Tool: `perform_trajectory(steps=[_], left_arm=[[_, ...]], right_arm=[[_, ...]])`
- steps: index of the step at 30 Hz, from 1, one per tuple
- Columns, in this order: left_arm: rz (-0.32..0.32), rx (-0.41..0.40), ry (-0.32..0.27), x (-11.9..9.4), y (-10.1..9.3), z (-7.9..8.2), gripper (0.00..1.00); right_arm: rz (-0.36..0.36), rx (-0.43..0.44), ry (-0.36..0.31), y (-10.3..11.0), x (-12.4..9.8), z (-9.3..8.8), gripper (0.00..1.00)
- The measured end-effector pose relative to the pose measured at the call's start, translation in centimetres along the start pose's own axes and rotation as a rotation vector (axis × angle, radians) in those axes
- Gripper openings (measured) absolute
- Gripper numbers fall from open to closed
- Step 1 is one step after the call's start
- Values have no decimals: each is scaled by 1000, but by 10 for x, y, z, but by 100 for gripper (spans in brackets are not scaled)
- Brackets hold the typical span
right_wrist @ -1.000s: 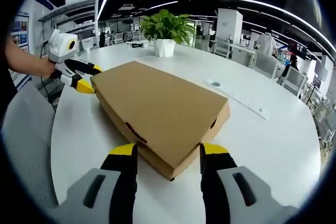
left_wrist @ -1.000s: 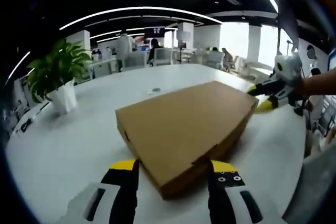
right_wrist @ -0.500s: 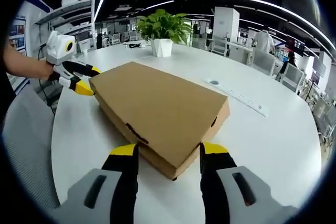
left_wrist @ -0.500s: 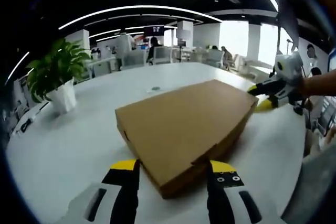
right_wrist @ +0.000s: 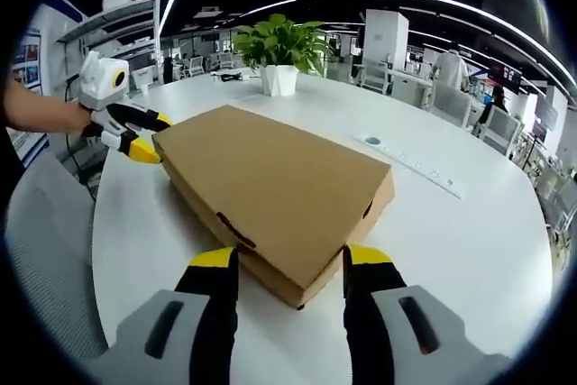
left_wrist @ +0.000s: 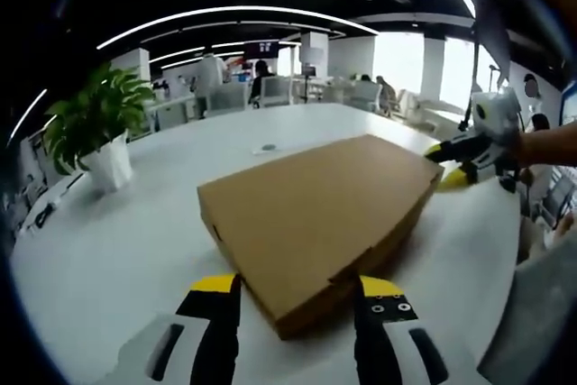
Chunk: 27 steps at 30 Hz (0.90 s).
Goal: Operate the shoe box by opening the lid, removing the specified soft item, and placing it in the target area until the item is outside and the box remains undamaged.
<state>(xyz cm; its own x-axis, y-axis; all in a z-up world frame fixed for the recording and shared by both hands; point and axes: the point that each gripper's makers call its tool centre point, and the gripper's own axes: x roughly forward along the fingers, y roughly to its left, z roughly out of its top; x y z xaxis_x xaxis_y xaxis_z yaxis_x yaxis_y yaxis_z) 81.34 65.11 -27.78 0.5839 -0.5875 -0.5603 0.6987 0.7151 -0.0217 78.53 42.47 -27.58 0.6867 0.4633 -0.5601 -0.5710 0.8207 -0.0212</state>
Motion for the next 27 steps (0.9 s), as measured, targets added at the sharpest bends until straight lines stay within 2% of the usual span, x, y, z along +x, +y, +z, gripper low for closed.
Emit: perform_trajectory(steps=[11,21,27], left_arm=[[-20,11,7,-16,10,-9,50],[-57,34,27,-25,18,-16,48],[-74,45,41,-31,23,-21,48]], right_arm=[[-12,23,0,25,1,3,42],[-30,37,11,35,3,3,42],[-43,54,14,48,3,3,42]])
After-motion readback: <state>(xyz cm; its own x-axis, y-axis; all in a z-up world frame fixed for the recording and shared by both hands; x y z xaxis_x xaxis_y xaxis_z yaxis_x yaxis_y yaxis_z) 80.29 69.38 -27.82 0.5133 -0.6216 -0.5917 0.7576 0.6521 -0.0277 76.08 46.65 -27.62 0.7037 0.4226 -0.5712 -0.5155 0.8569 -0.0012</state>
